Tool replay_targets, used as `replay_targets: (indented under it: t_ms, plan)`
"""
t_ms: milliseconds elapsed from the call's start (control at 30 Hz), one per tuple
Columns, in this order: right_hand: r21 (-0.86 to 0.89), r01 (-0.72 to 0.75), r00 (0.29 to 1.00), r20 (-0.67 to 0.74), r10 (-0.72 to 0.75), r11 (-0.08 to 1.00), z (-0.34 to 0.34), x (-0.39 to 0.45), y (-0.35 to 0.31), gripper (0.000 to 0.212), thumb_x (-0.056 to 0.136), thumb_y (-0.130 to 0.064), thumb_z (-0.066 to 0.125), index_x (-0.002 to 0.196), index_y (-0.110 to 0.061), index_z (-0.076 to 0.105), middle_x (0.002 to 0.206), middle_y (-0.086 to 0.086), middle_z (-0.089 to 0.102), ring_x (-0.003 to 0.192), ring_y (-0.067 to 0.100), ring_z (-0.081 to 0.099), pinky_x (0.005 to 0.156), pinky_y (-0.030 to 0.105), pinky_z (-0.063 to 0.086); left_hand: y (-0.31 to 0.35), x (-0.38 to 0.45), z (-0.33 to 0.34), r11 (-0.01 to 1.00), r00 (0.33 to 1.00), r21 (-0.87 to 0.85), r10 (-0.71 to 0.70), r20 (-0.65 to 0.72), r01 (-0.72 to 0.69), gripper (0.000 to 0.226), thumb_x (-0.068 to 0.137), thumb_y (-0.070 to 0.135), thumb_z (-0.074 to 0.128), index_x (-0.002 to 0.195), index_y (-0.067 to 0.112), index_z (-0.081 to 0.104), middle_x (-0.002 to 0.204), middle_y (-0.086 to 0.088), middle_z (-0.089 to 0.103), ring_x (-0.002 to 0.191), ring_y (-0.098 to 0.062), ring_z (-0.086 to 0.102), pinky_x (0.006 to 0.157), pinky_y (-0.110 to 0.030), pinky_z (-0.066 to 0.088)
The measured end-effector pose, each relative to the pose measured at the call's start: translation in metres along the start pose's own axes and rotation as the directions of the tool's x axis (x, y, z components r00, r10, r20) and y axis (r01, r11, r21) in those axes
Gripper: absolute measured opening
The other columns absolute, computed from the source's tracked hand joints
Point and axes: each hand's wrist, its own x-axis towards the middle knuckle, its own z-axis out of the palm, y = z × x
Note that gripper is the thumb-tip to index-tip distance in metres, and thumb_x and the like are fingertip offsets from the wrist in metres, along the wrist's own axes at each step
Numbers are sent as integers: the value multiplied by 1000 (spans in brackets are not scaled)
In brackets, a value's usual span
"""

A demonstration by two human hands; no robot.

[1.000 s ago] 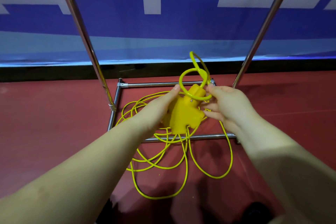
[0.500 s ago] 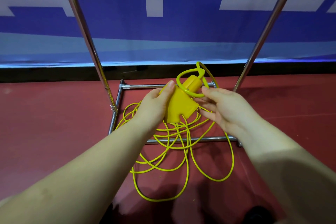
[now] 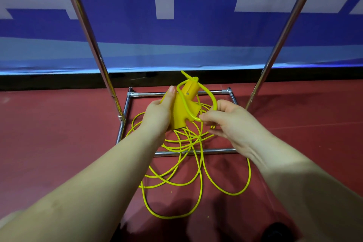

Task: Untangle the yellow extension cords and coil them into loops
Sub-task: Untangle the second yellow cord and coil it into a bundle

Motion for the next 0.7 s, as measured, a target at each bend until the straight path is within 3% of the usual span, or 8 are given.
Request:
replay_targets:
  t_ms: [100, 200, 267, 333, 400, 500, 600, 700]
  plan:
    - [-51, 12, 1000, 12, -11, 999, -3, -2, 5, 22, 73, -17, 74, 66, -18, 53, 70, 1, 61, 69, 13, 56, 74, 32, 46, 2, -2, 2, 997, 996, -29, -70, 63, 72, 53, 83, 60, 54, 105, 12, 61, 103, -11, 70, 94, -28, 68, 86, -43, 55]
    - [-147, 69, 997, -25, -73, 987, -5, -1, 9, 26, 70, -23, 79, 64, -18, 54, 54, -10, 58, 53, 5, 52, 62, 24, 39, 5, -6, 5, 993, 979, -21, -114, 167, 119, 60, 75, 56, 64, 110, 7, 62, 99, -11, 71, 82, -23, 68, 65, -29, 55]
    - [-237, 87, 994, -39, -99, 968, -6, -1, 10, 31, 68, -28, 80, 63, -18, 52, 44, -14, 52, 45, 1, 45, 55, 22, 34, 3, -7, 6, 991, 973, -22, -123, 197, 129, 61, 69, 47, 73, 112, 4, 63, 100, -13, 71, 79, -23, 68, 64, -29, 53]
    - [-303, 74, 996, -24, -85, 950, -8, -1, 10, 33, 69, -33, 79, 62, -18, 51, 41, -15, 49, 42, -1, 43, 52, 19, 33, 3, -7, 7, 992, 975, -32, -110, 194, 119, 52, 76, 35, 73, 114, 2, 61, 104, -17, 70, 79, -25, 67, 67, -32, 54]
    - [-286, 15, 1000, 1, -16, 958, -9, 0, 8, 32, 74, -40, 74, 65, -19, 51, 51, -15, 53, 51, 1, 47, 56, 18, 40, 4, -7, 6, 995, 977, -41, -80, 196, 89, 43, 82, 29, 68, 114, 1, 59, 102, -18, 69, 78, -25, 67, 67, -33, 56]
    - [-24, -157, 987, 33, 157, 987, -13, 4, 3, 28, 83, -46, 60, 90, -20, 61, 91, -2, 65, 80, 14, 62, 75, 30, 52, 4, -7, 5, 1000, 974, 3, 3, 226, -4, 41, 84, 33, 66, 115, 6, 58, 98, -12, 70, 75, -23, 68, 63, -30, 55]
    - [121, -140, 989, -20, 144, 983, -15, 6, 2, 14, 91, -31, 56, 90, -17, 58, 92, 1, 66, 76, 15, 63, 65, 25, 53, 4, -9, 6, 998, 973, 34, 47, 225, -56, 58, 69, 48, 69, 113, 12, 59, 105, -14, 70, 89, -31, 68, 80, -43, 56]
    - [182, -152, 987, -24, 159, 972, -10, 8, 5, 10, 94, -23, 52, 88, -15, 54, 106, 7, 63, 82, 23, 64, 68, 31, 54, 3, -10, 7, 997, 982, 52, 52, 181, -62, 70, 60, 64, 65, 110, 15, 62, 104, -13, 70, 95, -32, 67, 90, -50, 52]
